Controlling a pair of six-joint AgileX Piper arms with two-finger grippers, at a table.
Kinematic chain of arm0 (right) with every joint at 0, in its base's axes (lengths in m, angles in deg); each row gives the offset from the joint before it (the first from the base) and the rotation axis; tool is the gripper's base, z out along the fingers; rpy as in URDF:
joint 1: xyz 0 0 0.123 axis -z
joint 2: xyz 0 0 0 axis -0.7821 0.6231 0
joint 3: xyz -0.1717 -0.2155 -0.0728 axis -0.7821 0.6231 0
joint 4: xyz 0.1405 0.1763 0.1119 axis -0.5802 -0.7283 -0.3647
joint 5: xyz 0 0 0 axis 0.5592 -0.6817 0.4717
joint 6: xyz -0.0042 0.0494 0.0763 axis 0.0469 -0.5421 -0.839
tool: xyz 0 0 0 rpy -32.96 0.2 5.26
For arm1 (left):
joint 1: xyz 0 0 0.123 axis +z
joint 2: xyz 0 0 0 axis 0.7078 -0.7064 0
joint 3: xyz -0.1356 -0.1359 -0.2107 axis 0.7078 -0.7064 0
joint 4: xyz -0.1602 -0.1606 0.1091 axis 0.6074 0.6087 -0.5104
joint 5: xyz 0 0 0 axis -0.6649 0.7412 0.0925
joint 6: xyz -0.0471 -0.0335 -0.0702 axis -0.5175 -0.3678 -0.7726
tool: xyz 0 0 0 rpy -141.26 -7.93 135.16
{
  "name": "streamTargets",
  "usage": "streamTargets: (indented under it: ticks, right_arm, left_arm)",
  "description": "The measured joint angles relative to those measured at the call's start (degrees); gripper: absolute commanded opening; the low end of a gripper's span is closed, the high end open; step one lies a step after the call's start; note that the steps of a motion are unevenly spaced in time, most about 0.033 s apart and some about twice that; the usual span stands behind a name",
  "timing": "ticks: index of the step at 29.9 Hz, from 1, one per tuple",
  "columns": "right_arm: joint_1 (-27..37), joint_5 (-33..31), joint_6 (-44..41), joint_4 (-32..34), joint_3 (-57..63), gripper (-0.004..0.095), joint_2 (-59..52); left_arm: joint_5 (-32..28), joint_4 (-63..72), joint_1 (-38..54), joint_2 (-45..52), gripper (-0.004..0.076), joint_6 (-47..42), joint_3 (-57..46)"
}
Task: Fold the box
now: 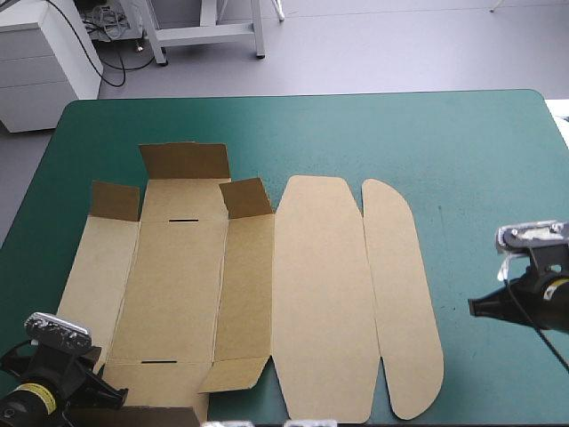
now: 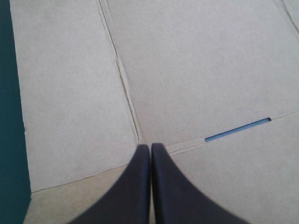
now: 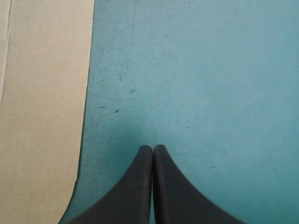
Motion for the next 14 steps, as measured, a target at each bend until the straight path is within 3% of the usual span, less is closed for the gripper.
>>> streamTargets:
  ticks: [7,14]
  right_arm:
    - [0.03,2.80,3.59,-4.28,10.76,-0.0019,-9.51]
    - [0.07,6.91,3.79,-6.45,13.07,-0.0019,-10.57]
  left_arm:
    - [0.00,0.05,0.00,0.00,-0.0010,-0.16,0.00]
    - [1.96,-0.20,0.00,-2.16,-0.0010,-0.16,4.19]
